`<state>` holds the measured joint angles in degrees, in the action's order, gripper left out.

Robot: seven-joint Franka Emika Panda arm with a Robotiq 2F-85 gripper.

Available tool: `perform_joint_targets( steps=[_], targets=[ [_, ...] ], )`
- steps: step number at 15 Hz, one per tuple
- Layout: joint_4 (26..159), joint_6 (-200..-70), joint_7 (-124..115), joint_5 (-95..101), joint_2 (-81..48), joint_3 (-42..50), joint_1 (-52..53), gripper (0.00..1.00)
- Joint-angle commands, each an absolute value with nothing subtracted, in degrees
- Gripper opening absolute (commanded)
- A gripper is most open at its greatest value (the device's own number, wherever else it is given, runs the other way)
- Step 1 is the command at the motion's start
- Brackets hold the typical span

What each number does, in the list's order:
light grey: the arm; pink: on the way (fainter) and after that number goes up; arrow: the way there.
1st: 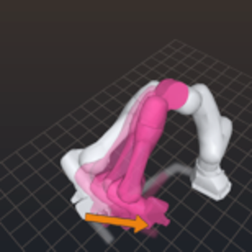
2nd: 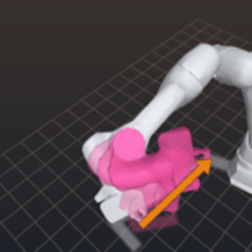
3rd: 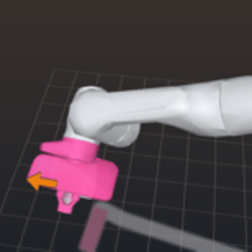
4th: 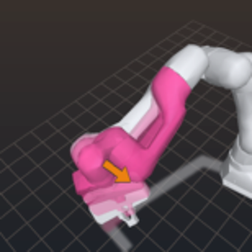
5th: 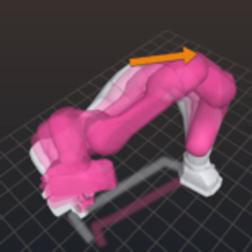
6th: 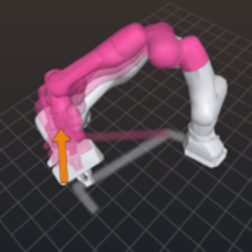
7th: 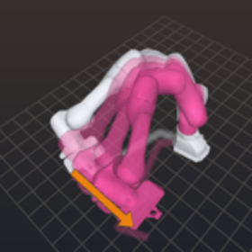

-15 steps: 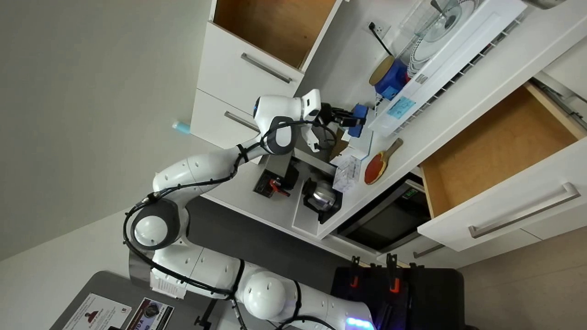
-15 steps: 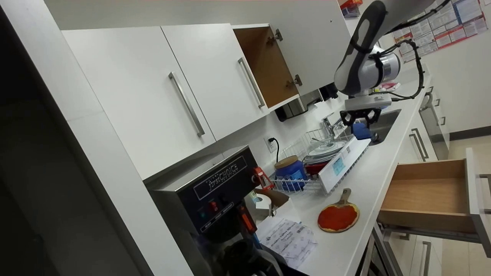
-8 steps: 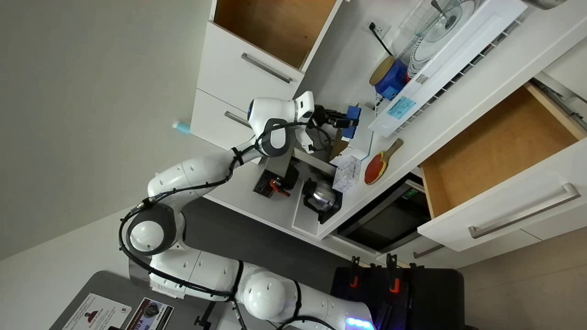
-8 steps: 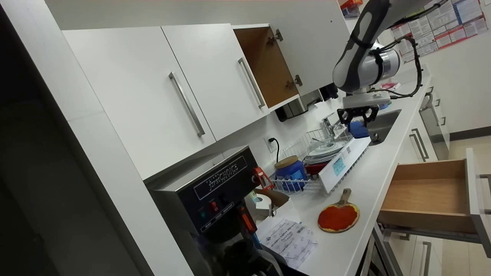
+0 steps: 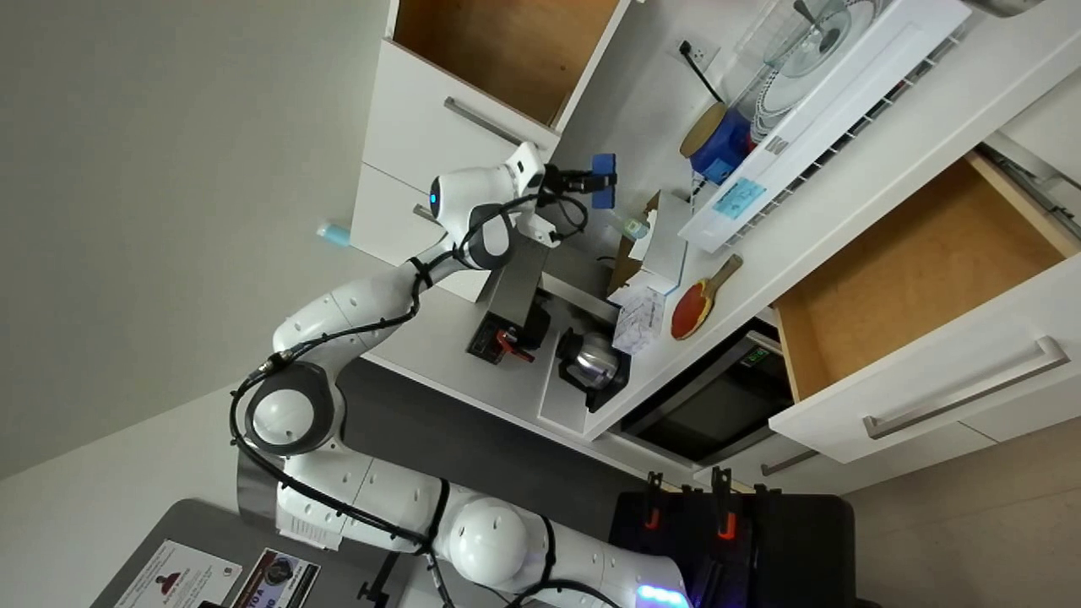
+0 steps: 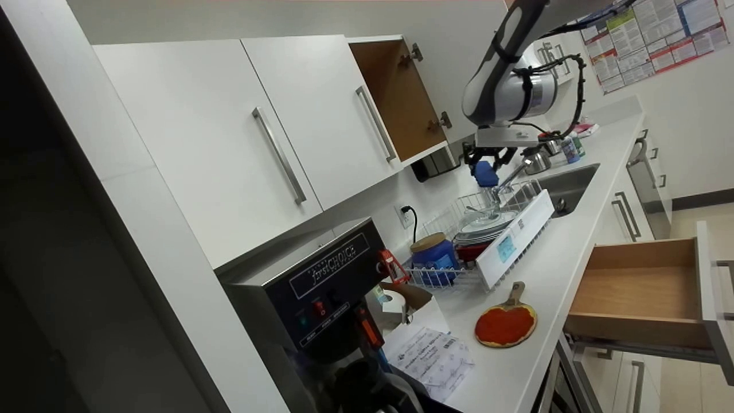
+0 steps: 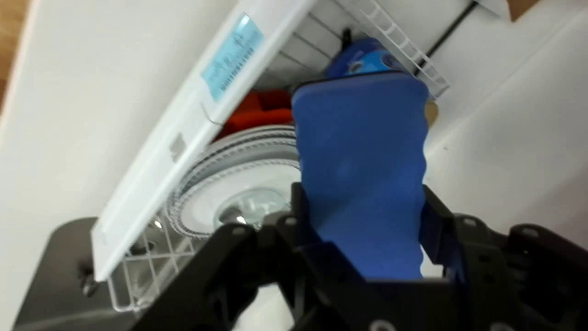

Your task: Remove the blue object from the drawer, put it on the bottom shelf of the open cabinet, and then close the cabinet

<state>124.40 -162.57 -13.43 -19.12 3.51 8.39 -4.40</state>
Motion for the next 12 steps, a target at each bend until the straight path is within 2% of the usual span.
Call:
perform_joint_targets(
  steps=[1,10,11,12],
  targets=[
    [114.3,-168.2,-6.6,-26.4,-2.3,7.5,-1.9,0.32],
    [87.1,-180.6,-1.6,-35.4,-19.3,3.1,-4.1,0.32],
    [94.2,-178.6,-2.2,-33.2,-15.1,4.6,-2.5,0.32],
    [92.6,-178.7,-2.2,-33.2,-16.2,4.6,-2.7,0.57]
  ],
)
